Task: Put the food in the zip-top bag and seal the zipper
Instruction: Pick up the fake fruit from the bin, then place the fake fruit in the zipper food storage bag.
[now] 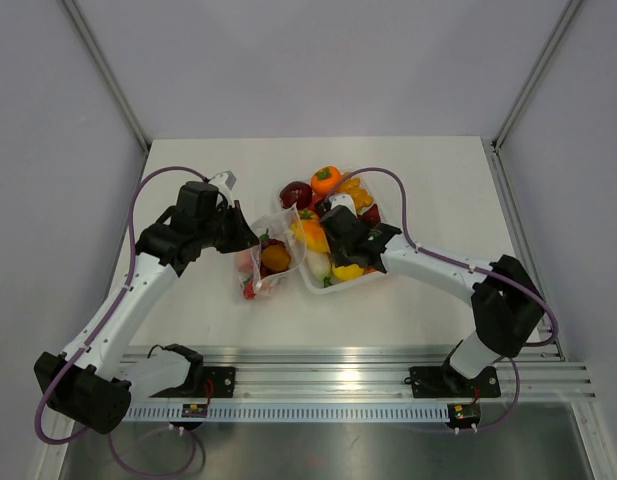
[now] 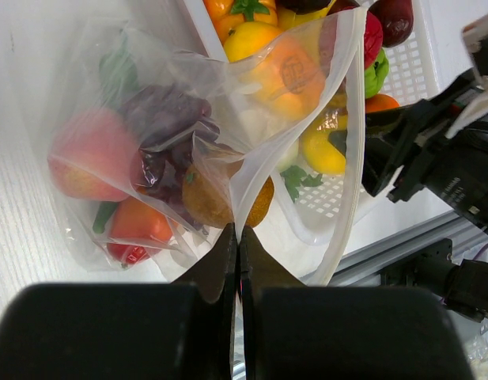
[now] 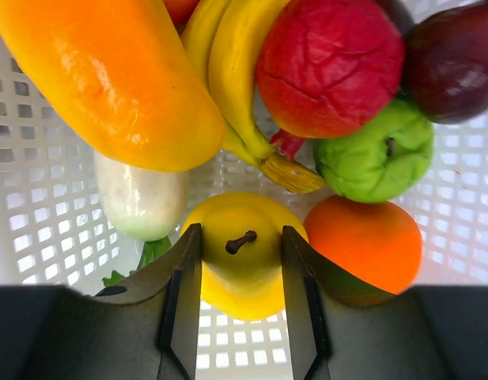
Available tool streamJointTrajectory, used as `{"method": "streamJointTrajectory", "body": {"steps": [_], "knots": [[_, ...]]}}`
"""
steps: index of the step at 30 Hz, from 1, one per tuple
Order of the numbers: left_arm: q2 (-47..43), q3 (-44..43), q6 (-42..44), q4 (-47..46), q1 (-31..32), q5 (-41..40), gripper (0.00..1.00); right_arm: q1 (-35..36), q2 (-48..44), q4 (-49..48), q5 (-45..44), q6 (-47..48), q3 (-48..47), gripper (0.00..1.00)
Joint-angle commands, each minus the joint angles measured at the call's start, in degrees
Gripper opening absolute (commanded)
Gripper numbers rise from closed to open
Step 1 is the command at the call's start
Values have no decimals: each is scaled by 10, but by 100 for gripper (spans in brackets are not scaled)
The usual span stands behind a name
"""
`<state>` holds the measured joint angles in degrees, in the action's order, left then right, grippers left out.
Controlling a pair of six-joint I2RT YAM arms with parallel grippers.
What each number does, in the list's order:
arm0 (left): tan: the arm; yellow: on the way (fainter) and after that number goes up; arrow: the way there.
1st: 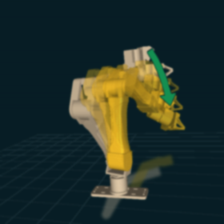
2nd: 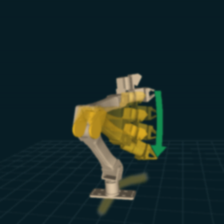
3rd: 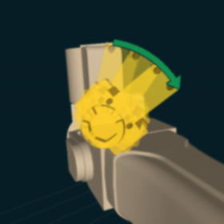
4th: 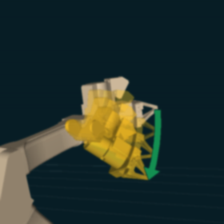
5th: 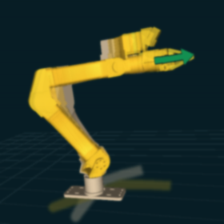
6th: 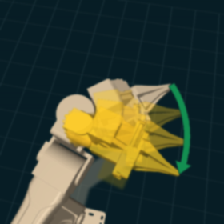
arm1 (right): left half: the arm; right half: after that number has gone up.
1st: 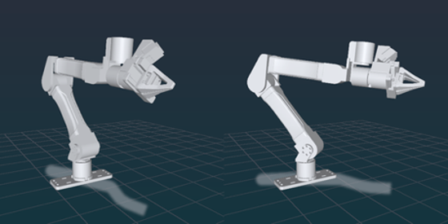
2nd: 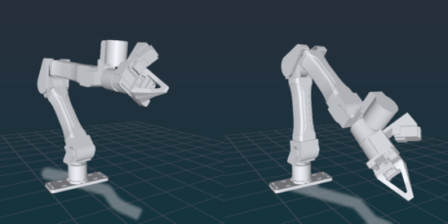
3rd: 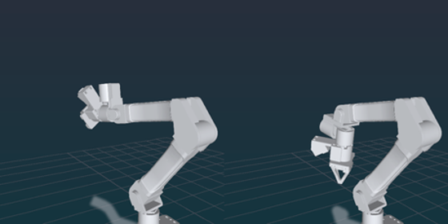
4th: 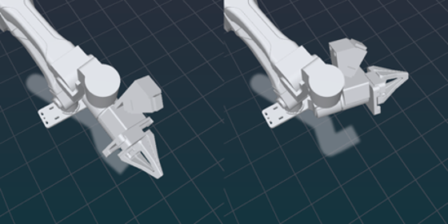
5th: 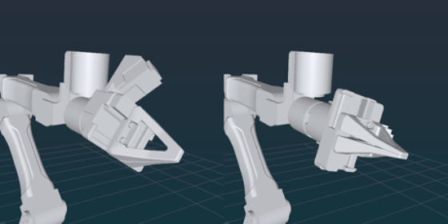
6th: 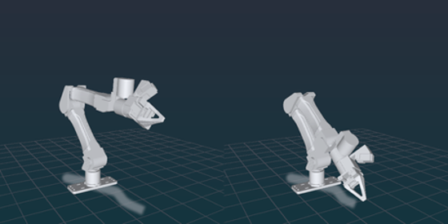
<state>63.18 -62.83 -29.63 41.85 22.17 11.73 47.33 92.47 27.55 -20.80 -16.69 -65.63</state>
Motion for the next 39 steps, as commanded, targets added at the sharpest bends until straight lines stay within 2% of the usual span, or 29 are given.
{"method": "streamJointTrajectory", "body": {"steps": [1,10,17,26,39], "knots": [[-6,-2,3,-23,2,-6,0,7,-63,21,-44,-20,0,10],[-4,0,3,-24,2,-7,0,7,-130,54,-74,-33,-26,6],[-4,-2,3,-21,2,-8,0,16,-150,69,-24,-26,-134,6],[-8,-41,22,18,2,-36,0,95,-71,54,0,2,-283,6],[-20,-57,15,23,2,-26,0,130,45,-4,50,-34,-336,6]]}}
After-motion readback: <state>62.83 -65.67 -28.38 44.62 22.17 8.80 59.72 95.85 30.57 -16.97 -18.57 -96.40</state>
